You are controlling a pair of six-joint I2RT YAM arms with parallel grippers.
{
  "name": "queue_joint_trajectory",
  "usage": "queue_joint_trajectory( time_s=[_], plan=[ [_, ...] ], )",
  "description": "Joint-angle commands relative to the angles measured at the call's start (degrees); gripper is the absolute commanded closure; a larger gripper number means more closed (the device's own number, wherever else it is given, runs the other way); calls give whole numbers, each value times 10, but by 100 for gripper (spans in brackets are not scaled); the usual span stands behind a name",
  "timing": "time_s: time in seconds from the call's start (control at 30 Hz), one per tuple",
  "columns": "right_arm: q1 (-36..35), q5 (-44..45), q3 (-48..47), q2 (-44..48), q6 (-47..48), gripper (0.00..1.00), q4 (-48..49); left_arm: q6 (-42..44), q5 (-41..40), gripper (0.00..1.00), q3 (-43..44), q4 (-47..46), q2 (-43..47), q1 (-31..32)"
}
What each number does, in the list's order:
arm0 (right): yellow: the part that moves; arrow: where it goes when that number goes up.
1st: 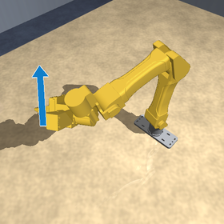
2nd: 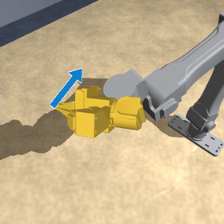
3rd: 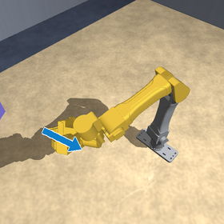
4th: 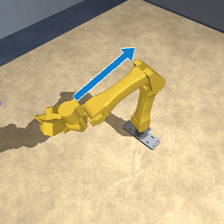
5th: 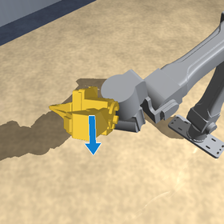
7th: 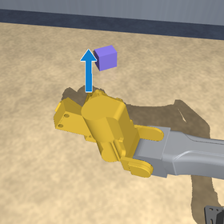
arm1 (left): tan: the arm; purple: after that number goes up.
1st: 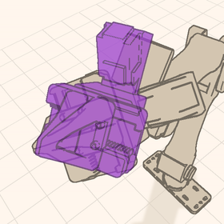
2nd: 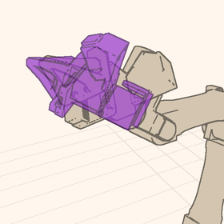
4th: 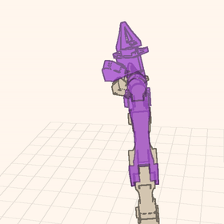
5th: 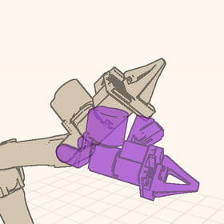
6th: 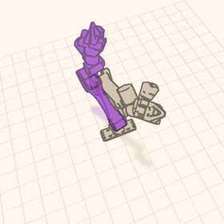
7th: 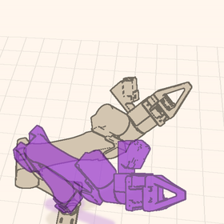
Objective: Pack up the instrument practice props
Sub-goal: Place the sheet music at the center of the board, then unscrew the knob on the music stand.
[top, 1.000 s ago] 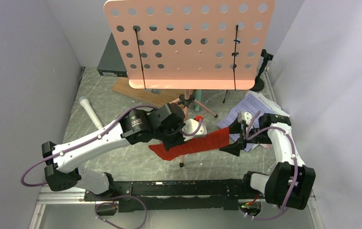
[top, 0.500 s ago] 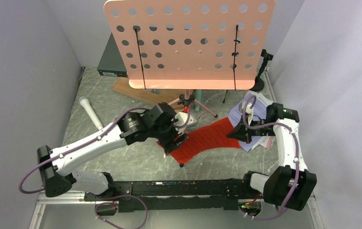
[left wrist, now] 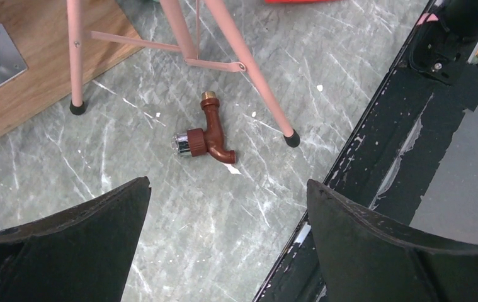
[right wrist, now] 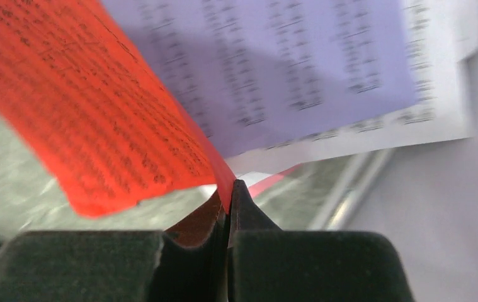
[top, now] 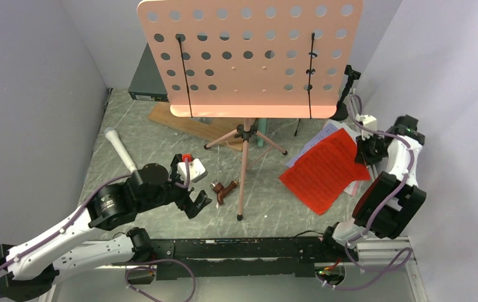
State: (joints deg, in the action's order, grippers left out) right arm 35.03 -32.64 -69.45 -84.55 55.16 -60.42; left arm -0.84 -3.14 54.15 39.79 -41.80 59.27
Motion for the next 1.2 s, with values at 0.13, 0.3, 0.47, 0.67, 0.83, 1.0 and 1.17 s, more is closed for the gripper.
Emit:
queue_joint_trajectory(
  time_s=[0.13, 0.3, 0.47, 0.67, 0.83, 1.0, 1.17],
  plan=[
    [-154, 348, -23, -80, -228, 96, 395, -75, -13, 0, -46, -74, 38, -1],
    [-170, 485, -37, -160, -319, 74, 482, -103, -35, 1, -58, -70, 27, -1],
    [-146, 462, -50, -158, -408, 54, 428, -120, -68, 1, -62, -64, 18, -1],
    [-117, 209, 14, -43, -438, 33, 335, -149, -72, 1, -81, -89, 1, -15],
    [-106, -63, 83, 47, -363, 33, 256, -197, -20, 1, -131, -176, 0, -34],
    [-101, -252, 140, 103, -286, 32, 209, -224, 24, 0, -178, -277, -2, -38],
    [-96, -359, 181, 169, -224, 28, 202, -232, 26, 1, -199, -358, -26, -41]
  ],
)
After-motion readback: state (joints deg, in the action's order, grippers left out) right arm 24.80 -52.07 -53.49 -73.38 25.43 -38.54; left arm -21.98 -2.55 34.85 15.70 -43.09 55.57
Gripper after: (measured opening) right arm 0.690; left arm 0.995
